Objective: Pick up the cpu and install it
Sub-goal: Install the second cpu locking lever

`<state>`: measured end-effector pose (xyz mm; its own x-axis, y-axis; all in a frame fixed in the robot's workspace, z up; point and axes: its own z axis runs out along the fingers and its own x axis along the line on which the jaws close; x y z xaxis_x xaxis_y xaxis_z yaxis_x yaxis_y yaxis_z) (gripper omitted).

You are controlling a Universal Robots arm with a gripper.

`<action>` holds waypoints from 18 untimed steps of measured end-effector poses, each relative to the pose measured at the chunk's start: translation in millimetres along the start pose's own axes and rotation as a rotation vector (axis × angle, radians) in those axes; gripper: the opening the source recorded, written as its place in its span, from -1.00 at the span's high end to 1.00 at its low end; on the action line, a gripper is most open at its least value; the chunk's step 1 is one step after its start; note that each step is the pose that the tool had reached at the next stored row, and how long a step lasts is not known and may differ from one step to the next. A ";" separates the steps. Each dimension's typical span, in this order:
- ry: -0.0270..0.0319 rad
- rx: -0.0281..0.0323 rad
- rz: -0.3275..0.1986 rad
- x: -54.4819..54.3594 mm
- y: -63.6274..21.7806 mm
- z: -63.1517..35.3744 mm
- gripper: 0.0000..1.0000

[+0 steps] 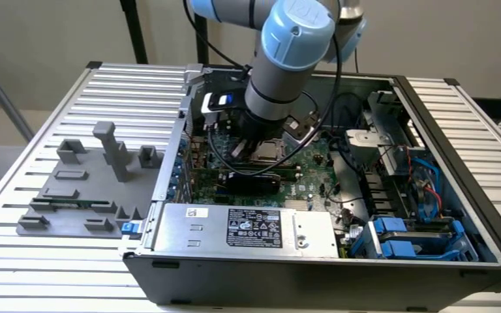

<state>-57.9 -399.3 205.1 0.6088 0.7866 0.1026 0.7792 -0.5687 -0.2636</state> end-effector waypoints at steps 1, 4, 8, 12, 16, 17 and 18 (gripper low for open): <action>0.0000 0.0000 0.000 0.1 -0.2 0.9 0.79; 0.0000 0.0000 0.000 -0.4 -0.6 3.0 0.79; -0.0002 -0.0001 0.000 -1.0 -0.9 4.1 0.79; 0.0009 -0.0005 0.000 -1.2 -1.1 4.7 0.79; 0.0075 -0.0010 -0.002 -1.3 -1.0 5.1 0.79; 0.0094 -0.0012 -0.003 -1.4 -1.1 5.2 0.79; 0.0111 -0.0012 -0.003 -1.4 -1.1 5.5 0.79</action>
<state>-60.4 -398.5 200.0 0.6080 0.7857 0.1141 0.7813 -0.5665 -0.2621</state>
